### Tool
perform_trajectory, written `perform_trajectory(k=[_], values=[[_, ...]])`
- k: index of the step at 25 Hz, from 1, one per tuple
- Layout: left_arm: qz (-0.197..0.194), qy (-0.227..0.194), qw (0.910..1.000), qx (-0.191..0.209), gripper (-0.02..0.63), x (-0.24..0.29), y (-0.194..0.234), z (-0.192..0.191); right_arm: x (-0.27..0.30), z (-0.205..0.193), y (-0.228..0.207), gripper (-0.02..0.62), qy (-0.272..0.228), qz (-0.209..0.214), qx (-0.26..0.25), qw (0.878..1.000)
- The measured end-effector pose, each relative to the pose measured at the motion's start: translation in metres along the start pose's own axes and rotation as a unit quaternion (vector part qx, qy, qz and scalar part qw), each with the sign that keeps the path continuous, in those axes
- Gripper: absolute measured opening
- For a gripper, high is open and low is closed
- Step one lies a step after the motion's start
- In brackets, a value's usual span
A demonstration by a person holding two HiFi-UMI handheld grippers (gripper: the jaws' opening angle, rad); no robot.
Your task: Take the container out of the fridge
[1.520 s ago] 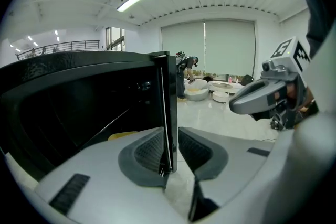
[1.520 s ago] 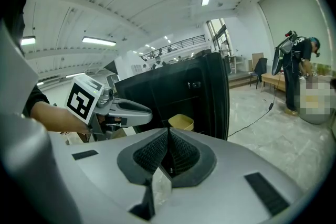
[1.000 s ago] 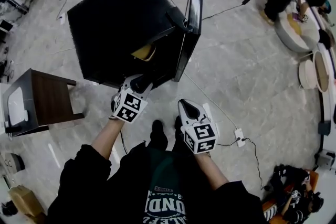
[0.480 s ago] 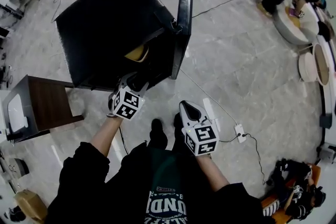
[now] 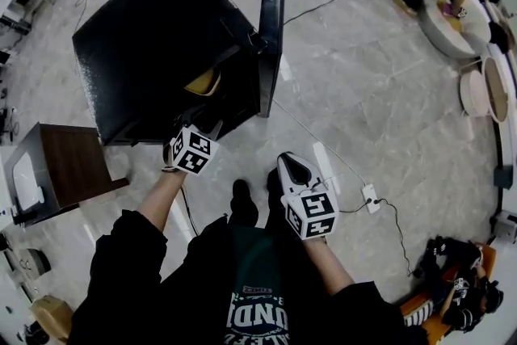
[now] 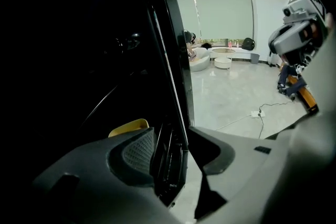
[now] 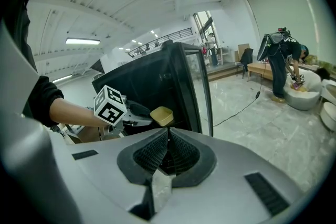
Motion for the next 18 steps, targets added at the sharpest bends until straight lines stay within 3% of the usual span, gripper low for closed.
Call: perform_trajectory(k=[18], values=[[0.015,0.051,0.9986,0.006,0.195,0.056,0.019,0.003,0.011,-0.005,-0.032,0.036,0.018,-0.003,0.025,1.0]])
Point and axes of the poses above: the fingertips, and each gripper's own axes: x forward along the fingers, y to its left, z out of its top, the point moved 7 cm from there along -x, backward along the fingers, and after that the axes turned 6 degrees about y, right-handed, at the moved point
